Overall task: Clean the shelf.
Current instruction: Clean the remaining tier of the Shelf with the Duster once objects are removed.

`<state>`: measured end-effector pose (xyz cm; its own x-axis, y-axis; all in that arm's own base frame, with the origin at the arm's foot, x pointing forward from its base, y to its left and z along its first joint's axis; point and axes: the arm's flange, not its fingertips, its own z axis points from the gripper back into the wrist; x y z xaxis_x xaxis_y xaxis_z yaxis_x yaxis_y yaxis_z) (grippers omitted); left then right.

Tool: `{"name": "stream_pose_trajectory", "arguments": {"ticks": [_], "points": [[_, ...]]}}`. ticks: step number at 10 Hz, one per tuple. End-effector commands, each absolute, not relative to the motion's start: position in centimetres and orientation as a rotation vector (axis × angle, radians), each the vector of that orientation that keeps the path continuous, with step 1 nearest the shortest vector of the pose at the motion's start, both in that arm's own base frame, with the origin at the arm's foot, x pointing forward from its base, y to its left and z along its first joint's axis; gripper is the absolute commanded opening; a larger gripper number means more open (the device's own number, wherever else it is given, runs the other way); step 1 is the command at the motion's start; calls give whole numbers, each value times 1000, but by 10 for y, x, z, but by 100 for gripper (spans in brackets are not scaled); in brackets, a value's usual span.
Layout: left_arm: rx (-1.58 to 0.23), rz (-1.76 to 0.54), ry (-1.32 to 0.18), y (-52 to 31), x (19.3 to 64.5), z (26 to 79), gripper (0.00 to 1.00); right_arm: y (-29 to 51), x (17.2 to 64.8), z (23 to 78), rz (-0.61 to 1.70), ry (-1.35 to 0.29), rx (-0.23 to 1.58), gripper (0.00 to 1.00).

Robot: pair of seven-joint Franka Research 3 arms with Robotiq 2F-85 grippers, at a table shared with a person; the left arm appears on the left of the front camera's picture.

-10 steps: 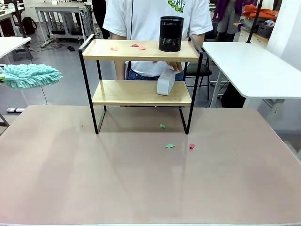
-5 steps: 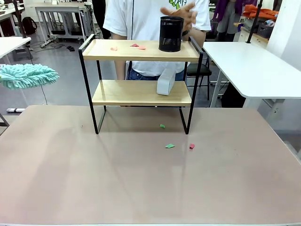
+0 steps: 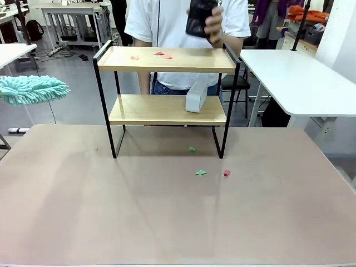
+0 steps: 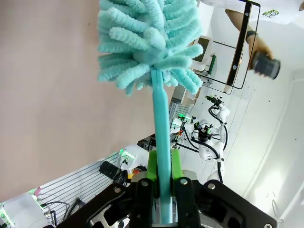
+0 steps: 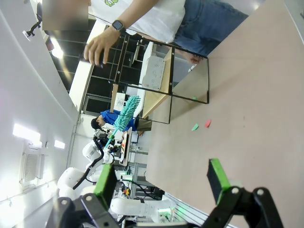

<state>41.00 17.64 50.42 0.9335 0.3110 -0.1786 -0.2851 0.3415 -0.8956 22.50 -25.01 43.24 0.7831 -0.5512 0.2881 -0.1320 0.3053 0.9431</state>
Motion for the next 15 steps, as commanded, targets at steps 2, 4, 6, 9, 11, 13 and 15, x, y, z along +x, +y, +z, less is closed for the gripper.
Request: {"name": "stream_pose_trajectory", "arguments": {"ticks": [2,4,6,9,11,13,15], "points": [[-1171,361,-33,177,408,506,0,-250,227,434,-285,-688,1262,100],[-1171,361,-33,177,408,506,0,-250,227,434,-285,-688,1262,100],[-1159,388,-25,176,410,504,12,-250,227,434,-285,-688,1262,100],[-1088,380,-300,136,389,609,12,-250,227,434,-285,-688,1262,100],[-1023,204,-386,82,365,668,12,-250,227,434,-285,-688,1262,100],[-925,43,-427,17,349,702,12,-250,227,434,-285,-688,1262,100],[-841,-88,-404,-34,335,711,12,-250,227,434,-285,-688,1262,100]]}}
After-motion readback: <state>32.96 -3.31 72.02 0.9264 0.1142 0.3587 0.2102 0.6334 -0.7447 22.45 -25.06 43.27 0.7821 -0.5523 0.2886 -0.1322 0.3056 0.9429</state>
